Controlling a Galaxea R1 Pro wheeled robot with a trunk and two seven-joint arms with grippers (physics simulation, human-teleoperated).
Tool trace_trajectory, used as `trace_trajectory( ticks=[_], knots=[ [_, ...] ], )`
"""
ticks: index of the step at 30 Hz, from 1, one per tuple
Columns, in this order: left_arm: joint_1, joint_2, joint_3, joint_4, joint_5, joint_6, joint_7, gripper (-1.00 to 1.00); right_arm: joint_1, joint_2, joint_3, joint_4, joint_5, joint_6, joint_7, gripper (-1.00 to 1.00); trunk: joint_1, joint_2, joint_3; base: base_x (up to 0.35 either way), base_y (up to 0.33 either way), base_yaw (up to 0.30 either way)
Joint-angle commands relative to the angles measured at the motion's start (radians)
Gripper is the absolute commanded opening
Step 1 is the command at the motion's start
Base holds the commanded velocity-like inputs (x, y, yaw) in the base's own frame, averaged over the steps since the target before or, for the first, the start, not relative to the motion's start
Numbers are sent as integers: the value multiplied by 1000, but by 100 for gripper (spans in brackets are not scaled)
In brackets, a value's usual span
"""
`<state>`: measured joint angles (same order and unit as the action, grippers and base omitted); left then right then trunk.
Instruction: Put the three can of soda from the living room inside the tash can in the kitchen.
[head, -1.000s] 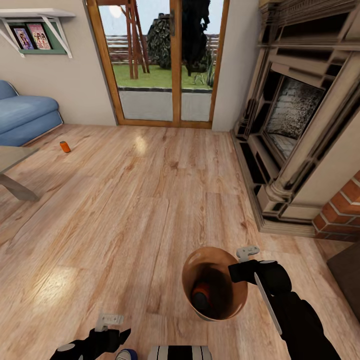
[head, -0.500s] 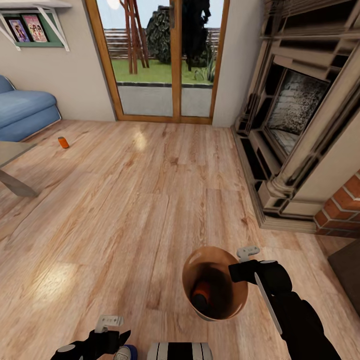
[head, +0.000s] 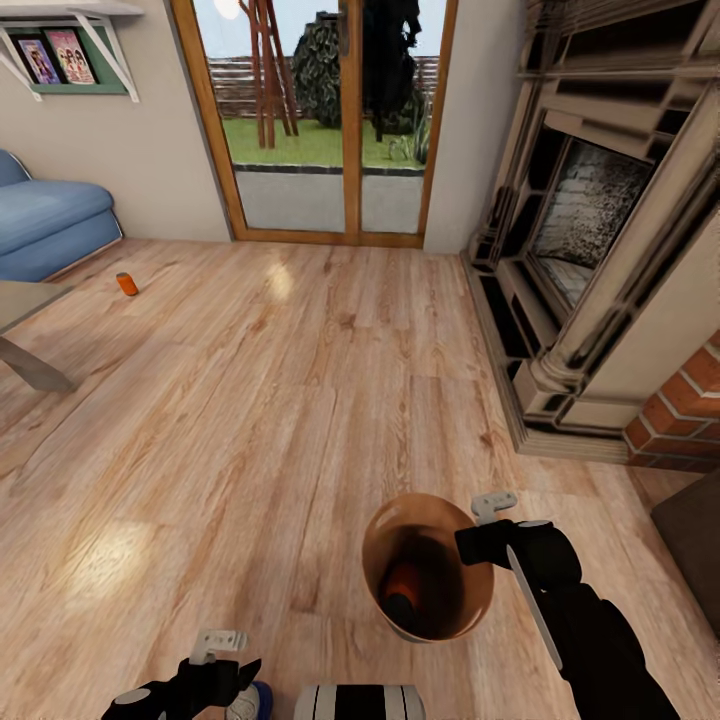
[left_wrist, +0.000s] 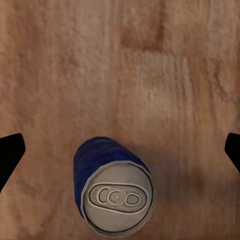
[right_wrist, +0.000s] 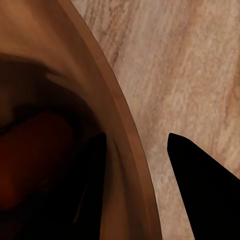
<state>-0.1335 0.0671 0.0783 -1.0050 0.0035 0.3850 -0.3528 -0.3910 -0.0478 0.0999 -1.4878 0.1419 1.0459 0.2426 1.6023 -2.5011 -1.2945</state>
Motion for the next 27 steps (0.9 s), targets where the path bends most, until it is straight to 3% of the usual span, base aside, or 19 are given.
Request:
trace_trajectory(
  ticks=[1,27],
  knots=[
    [0,0,0,0,0,0,0,100,0,0,1,0,-16,1,-1,-100,0,0,0,-24,-14,0],
    [0,0,-2,0,0,-3,0,100,1,-1,1,-1,-16,1,-1,-100,0,0,0,-18,-30,0]
  ],
)
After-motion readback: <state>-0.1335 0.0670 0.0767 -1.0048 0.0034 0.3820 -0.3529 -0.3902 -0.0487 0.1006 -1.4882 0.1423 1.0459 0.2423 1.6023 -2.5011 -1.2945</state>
